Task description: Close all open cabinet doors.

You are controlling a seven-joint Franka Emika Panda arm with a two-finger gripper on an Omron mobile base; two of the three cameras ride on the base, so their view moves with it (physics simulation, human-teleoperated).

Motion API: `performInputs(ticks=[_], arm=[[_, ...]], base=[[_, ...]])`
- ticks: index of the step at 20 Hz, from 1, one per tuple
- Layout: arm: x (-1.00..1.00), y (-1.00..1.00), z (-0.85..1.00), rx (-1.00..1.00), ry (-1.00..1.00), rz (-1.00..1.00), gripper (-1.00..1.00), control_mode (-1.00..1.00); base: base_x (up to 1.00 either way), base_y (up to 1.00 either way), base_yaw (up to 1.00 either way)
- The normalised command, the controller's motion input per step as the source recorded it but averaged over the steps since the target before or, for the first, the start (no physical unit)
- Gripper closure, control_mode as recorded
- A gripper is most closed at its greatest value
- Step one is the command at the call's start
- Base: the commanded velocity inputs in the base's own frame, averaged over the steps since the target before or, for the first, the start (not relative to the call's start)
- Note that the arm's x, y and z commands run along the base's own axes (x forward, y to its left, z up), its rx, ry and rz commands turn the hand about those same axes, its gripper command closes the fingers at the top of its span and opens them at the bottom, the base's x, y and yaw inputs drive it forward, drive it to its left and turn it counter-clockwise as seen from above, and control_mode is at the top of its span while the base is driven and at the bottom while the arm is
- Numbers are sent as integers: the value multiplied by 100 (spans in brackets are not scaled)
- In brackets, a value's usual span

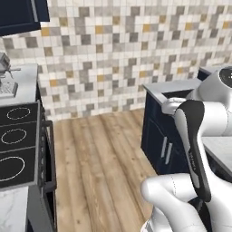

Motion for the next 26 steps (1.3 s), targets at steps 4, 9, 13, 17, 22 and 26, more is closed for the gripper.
performInputs(ticks=[4, 9, 13, 17, 22, 26], arm=[[0, 0, 0, 0, 0, 0, -100, 100], [0, 0, 0, 0, 0, 0, -100, 100], [0, 0, 0, 0, 0, 0, -100, 100], [0, 0, 0, 0, 0, 0, -100, 100], [0, 0, 0, 0, 0, 0, -100, 100], [0, 0, 0, 0, 0, 0, -100, 100]], base=[[72, 5, -14], [73, 7, -13], [73, 10, -11], [74, 15, -10], [74, 20, -6], [74, 25, 0]])
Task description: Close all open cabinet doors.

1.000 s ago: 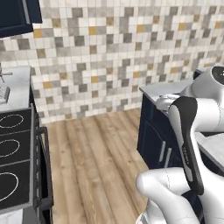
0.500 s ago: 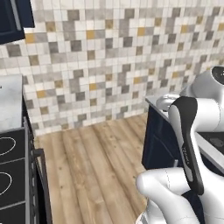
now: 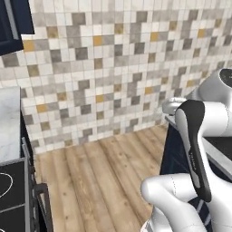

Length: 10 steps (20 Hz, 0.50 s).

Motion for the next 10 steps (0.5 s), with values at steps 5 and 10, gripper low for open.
performInputs(ticks=[5, 10], arm=[[0, 0, 0, 0, 0, 0, -100, 100], [0, 0, 0, 0, 0, 0, -100, 100]], base=[[77, 25, 0], [79, 22, 0]])
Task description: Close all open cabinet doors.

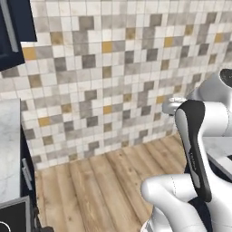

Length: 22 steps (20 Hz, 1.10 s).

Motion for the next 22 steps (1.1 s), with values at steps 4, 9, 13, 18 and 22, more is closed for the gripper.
performInputs(ticks=[4, 9, 13, 18, 22], arm=[[0, 0, 0, 0, 0, 0, -100, 100], [0, 0, 0, 0, 0, 0, -100, 100], [0, 0, 0, 0, 0, 0, -100, 100], [0, 0, 0, 0, 0, 0, -100, 100], [0, 0, 0, 0, 0, 0, -100, 100]], base=[[77, 23, 0], [75, 20, 1], [72, 19, 12], [63, 17, 31], [49, 8, 45]])
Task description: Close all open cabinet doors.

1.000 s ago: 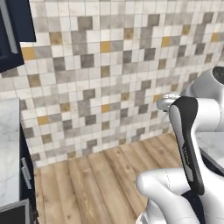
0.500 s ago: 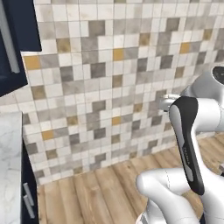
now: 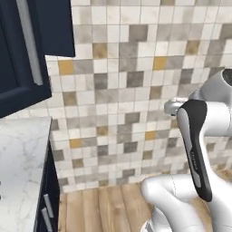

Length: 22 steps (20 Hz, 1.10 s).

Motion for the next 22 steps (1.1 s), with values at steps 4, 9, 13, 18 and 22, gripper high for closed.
performInputs(ticks=[4, 9, 13, 18, 22], arm=[[0, 0, 0, 0, 0, 0, -100, 100], [0, 0, 0, 0, 0, 0, -100, 100], [0, 0, 0, 0, 0, 0, -100, 100], [0, 0, 0, 0, 0, 0, -100, 100], [0, 0, 0, 0, 0, 0, -100, 100]], base=[[49, 5, 47], [55, 2, 46], [64, 1, 40], [57, 2, 44], [54, 1, 47]])
